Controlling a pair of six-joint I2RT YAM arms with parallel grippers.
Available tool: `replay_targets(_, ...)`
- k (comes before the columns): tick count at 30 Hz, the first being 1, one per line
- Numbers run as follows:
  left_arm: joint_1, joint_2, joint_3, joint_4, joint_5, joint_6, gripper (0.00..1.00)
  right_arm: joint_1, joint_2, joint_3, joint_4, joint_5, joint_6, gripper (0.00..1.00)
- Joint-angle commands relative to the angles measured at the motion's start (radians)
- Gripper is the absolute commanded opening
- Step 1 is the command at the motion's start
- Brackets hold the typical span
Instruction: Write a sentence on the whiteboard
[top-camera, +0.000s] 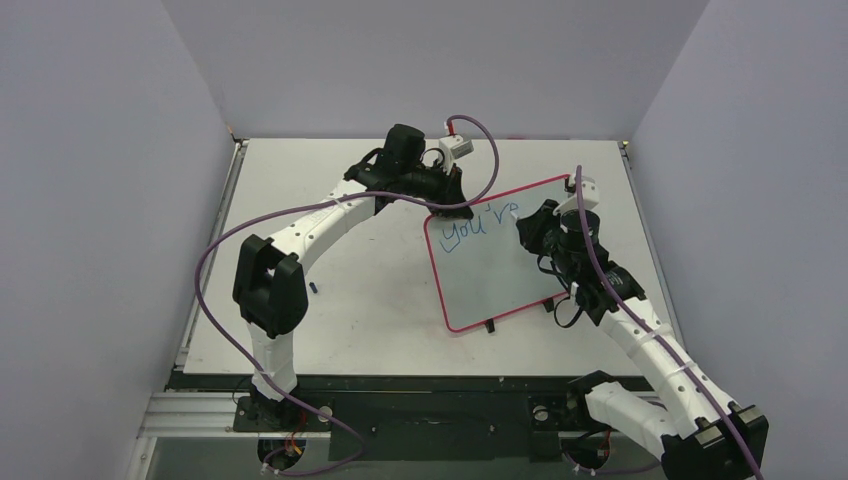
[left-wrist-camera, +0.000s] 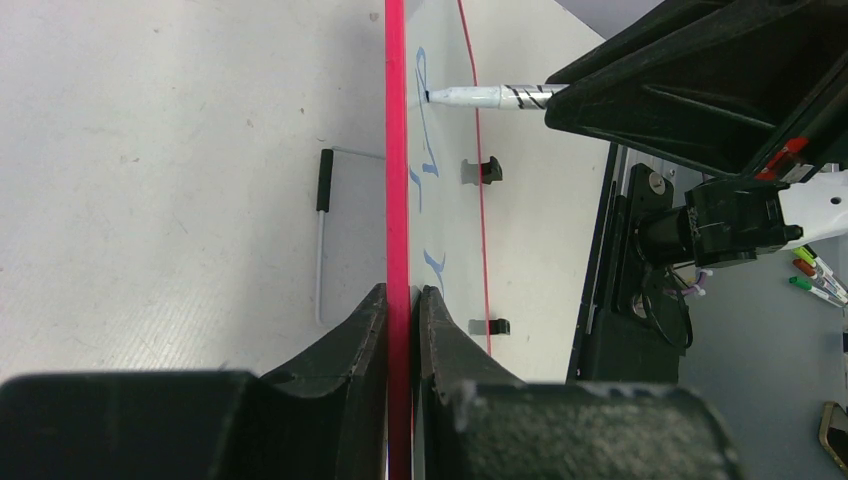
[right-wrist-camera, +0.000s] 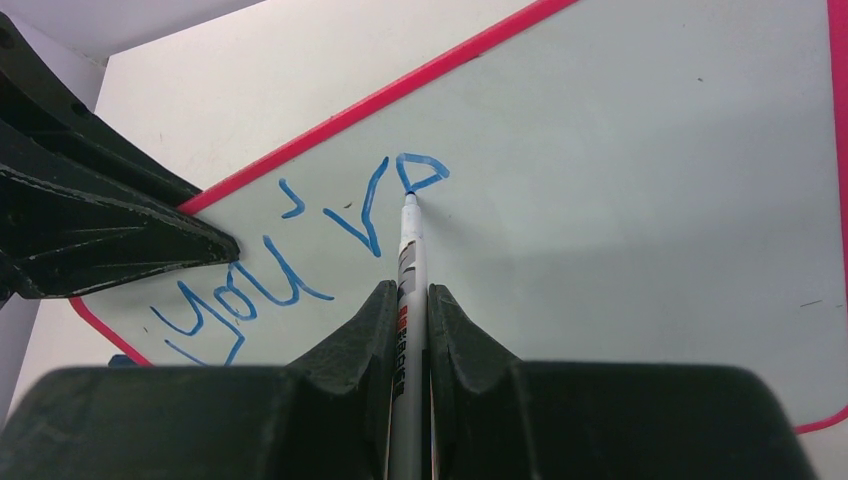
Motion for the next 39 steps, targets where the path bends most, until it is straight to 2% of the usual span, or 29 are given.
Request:
replay_targets(1, -0.028, 0.006, 0.046, -0.02, 0.054, 0.061, 0.0, 0.006, -0.008, -0.031, 0.002, -0.013, 0.007, 0.0)
replay_targets(12, -0.029, 0.006, 0.045, -0.024, 0.054, 0.062, 0.0, -0.006, -0.033, -0.019, -0.064, 0.093, -0.015, 0.0)
replay_targets(21, -0.028, 0.003, 0.049, -0.033, 0.048, 0.062, 0.0, -0.025, -0.025, 0.041, -0.085, 0.115, -0.04, 0.0)
replay_targets(30, -0.025, -0.029, 0.024, -0.066, 0.026, 0.111, 0.0, -0.024, -0.11, 0.075, -0.115, 0.054, -0.062, 0.0)
replay_targets(39, -0.026, -0.038, -0.008, -0.07, 0.008, 0.124, 0.0, -0.006, -0.173, 0.015, -0.12, -0.071, -0.077, 0.0)
